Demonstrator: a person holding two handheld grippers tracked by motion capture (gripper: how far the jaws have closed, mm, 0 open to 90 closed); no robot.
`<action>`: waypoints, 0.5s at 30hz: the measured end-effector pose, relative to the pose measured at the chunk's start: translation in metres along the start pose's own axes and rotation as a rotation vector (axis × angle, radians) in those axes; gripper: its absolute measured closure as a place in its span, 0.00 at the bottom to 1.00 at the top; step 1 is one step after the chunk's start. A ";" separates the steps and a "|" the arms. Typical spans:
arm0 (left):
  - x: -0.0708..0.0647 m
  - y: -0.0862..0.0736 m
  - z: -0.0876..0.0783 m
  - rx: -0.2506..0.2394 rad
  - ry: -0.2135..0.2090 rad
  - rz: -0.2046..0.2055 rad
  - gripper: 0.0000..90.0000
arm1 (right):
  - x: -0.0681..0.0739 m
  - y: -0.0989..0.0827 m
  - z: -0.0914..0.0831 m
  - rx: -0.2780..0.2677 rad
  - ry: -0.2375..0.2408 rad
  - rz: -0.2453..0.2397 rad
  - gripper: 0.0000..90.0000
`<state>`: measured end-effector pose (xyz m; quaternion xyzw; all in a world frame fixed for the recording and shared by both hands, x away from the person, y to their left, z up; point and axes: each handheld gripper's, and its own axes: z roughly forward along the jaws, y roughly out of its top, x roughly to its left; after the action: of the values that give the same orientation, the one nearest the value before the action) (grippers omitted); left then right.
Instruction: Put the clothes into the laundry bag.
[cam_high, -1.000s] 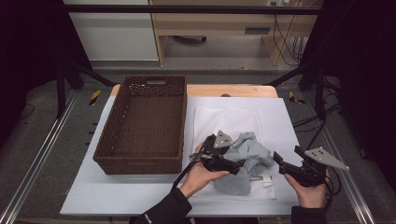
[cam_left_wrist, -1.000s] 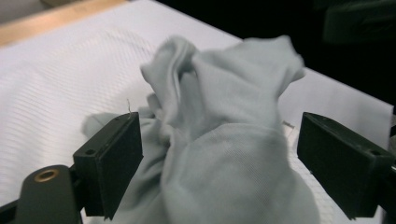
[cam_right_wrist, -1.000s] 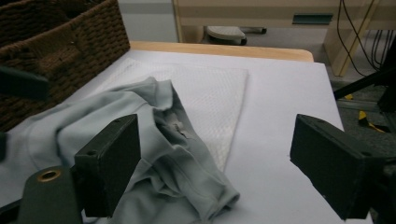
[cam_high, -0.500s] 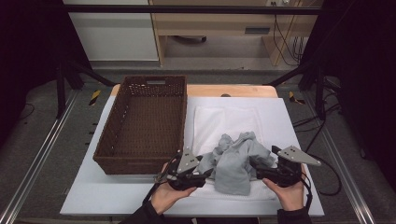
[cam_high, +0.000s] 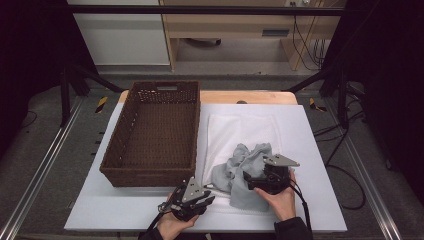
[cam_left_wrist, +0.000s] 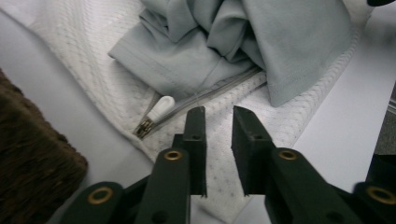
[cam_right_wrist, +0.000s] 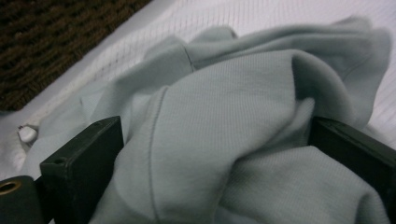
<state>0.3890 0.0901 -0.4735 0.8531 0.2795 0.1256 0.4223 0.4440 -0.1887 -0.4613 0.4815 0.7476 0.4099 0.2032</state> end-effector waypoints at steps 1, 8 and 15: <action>-0.002 0.000 0.002 0.005 0.001 0.010 0.88 | -0.001 -0.002 0.003 0.007 0.003 -0.003 0.08; -0.004 0.001 0.016 0.031 0.017 0.028 0.96 | -0.003 -0.016 0.009 0.029 0.057 0.022 0.45; -0.004 -0.001 0.018 0.043 0.018 0.033 0.98 | -0.007 -0.011 -0.005 0.014 0.074 0.042 0.75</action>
<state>0.3936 0.0765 -0.4849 0.8653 0.2719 0.1339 0.3993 0.4375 -0.1991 -0.4681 0.4830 0.7471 0.4264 0.1633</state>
